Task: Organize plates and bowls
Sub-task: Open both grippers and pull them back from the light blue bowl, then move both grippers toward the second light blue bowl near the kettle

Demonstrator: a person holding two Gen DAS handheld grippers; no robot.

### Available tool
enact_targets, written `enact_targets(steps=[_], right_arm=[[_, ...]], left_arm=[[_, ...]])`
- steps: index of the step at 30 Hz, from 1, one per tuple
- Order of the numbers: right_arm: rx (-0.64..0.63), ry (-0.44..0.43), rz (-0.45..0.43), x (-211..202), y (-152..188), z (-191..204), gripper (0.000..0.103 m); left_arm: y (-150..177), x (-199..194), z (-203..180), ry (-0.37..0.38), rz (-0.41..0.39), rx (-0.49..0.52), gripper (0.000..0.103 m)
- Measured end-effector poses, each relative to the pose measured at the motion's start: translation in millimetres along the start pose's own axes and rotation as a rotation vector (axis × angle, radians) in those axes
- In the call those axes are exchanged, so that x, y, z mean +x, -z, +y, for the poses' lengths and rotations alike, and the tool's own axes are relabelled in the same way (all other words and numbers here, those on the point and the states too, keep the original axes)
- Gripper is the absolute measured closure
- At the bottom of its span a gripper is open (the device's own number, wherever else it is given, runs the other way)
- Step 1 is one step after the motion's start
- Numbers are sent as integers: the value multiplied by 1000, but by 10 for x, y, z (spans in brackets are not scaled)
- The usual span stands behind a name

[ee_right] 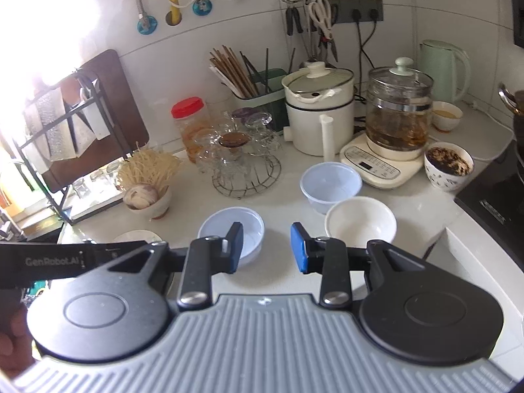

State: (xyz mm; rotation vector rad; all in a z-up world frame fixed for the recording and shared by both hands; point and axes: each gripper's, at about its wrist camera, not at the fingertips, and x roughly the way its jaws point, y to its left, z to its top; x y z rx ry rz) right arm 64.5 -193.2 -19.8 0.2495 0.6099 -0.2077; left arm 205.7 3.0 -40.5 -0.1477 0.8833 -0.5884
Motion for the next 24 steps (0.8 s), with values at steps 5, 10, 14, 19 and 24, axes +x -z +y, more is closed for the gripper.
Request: enact_targets(steps=[5, 10, 14, 19, 24], right_arm=[[20, 39, 12, -87, 109, -45, 67], [35, 72, 25, -149, 218, -105, 67], [63, 103, 47, -142, 256, -224, 67], [94, 97, 69, -21, 244, -353, 67], [102, 86, 79, 147, 141, -505, 67]], left_arm=[[62, 29, -54, 29, 16, 22, 81], [131, 96, -112, 59, 43, 39, 81], [173, 226, -173, 77, 78, 46, 80], [124, 386, -241, 65, 105, 68, 80], [-18, 636, -297, 57, 122, 56, 80]])
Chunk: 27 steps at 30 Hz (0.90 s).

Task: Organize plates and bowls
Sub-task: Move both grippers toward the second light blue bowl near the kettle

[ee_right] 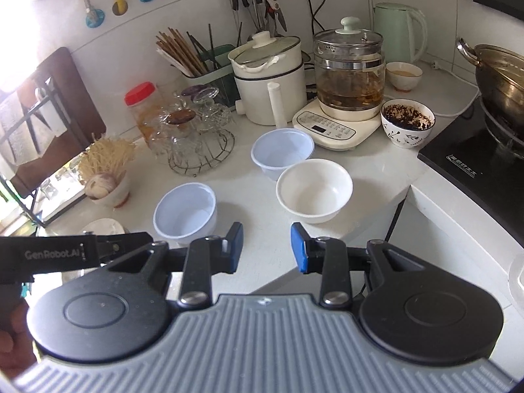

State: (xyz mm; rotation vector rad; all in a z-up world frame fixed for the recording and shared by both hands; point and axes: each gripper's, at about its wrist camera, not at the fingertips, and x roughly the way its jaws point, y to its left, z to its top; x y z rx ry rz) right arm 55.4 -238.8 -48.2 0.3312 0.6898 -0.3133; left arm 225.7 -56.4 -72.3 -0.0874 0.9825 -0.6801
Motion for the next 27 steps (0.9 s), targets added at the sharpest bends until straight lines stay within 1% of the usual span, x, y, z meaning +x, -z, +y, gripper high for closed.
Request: enact_targets(steps=[3, 5, 8, 10, 13, 16, 18, 20, 21, 27], right_arm=[[6, 1, 5, 122, -124, -98, 67], [19, 1, 9, 216, -230, -177, 67], [25, -2, 6, 361, -417, -268, 67], [25, -10, 2, 465, -539, -320, 67], [24, -14, 2, 631, -692, -389, 67], [39, -14, 22, 810, -828, -487, 67], [57, -7, 30, 924, -906, -560, 60], [75, 3, 24, 1027, -973, -641, 34], [80, 4, 24, 1081, -1002, -680, 31], [85, 1, 67, 1497, -1156, -846, 31]], left_arm=[[-138, 170, -49, -8, 15, 3, 79], [-243, 288, -80, -7, 24, 1, 74], [-423, 462, -117, -6, 30, -10, 70], [-550, 580, -139, -17, 28, -10, 67], [-713, 771, -157, -33, 29, -17, 60], [-854, 962, -142, -42, 40, -29, 56], [-933, 1080, -122, -50, 50, -42, 53], [-999, 1194, -108, -63, 55, -46, 51], [-1026, 1253, -98, -64, 57, -51, 51], [-1182, 1658, -28, -69, 73, -99, 51]])
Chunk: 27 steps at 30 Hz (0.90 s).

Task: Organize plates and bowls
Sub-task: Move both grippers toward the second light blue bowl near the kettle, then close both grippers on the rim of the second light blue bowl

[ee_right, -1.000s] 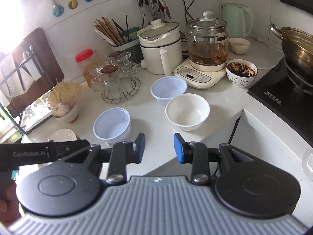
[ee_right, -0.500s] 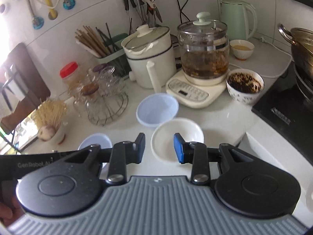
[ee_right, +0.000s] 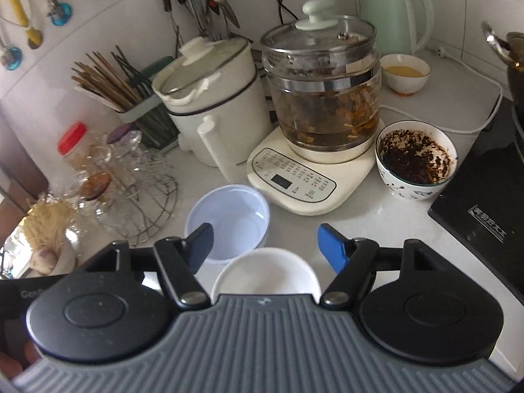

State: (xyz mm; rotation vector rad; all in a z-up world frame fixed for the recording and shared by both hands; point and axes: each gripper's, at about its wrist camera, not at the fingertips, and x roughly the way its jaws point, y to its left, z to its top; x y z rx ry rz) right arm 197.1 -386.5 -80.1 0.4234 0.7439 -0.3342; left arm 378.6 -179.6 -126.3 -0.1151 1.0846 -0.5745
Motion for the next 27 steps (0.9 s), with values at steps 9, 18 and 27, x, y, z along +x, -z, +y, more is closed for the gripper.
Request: enact_targets(steps=[9, 18, 27], right_arm=[[27, -54, 99, 709, -135, -57, 36], [35, -50, 173, 1189, -74, -70, 70], [50, -55, 185, 1344, -54, -90, 88]], left_arm=[[-296, 566, 142, -14, 21, -34, 51], [-382, 1020, 251, 22, 52, -56, 62], [-430, 1205, 247, 39, 49, -50, 90]])
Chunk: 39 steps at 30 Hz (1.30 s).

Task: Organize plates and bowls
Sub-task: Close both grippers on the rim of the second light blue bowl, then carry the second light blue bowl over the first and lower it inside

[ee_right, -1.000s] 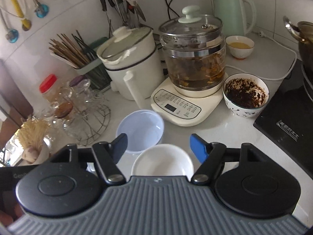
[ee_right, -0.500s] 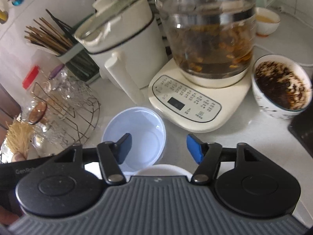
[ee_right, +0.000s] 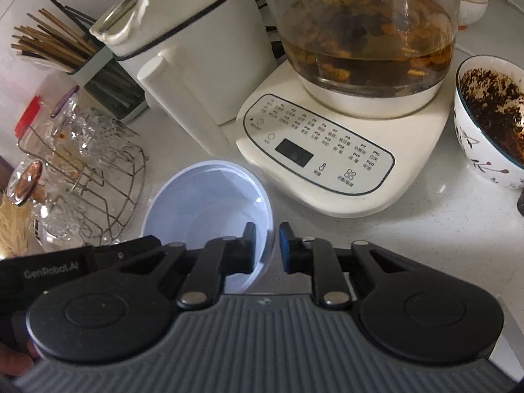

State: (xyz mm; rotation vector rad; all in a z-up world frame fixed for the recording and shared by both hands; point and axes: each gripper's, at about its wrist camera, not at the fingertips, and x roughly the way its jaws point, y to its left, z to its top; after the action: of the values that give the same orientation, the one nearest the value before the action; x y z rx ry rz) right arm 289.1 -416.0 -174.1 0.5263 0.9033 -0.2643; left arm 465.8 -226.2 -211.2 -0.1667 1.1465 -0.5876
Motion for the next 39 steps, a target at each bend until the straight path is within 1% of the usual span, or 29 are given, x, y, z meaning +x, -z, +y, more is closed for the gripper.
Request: enact_targets(steps=[8, 14, 20, 30, 39], right_arm=[[19, 2, -31, -96, -28, -11, 88], [23, -14, -51, -278, -60, 57, 88], [12, -31, -59, -514, -54, 158, 88], [-9, -77, -70, -885, 105, 378, 88], [-29, -95, -79, -1195, 333, 536, 88]], left_arm=[[-59, -45, -62, 21, 13, 14, 90], [-72, -251, -130, 19, 0, 23, 90], [-47, -562, -210, 12, -15, 27, 90], [173, -1147, -218, -5, -44, 16, 90], [413, -1528, -105, 18, -62, 2, 90]])
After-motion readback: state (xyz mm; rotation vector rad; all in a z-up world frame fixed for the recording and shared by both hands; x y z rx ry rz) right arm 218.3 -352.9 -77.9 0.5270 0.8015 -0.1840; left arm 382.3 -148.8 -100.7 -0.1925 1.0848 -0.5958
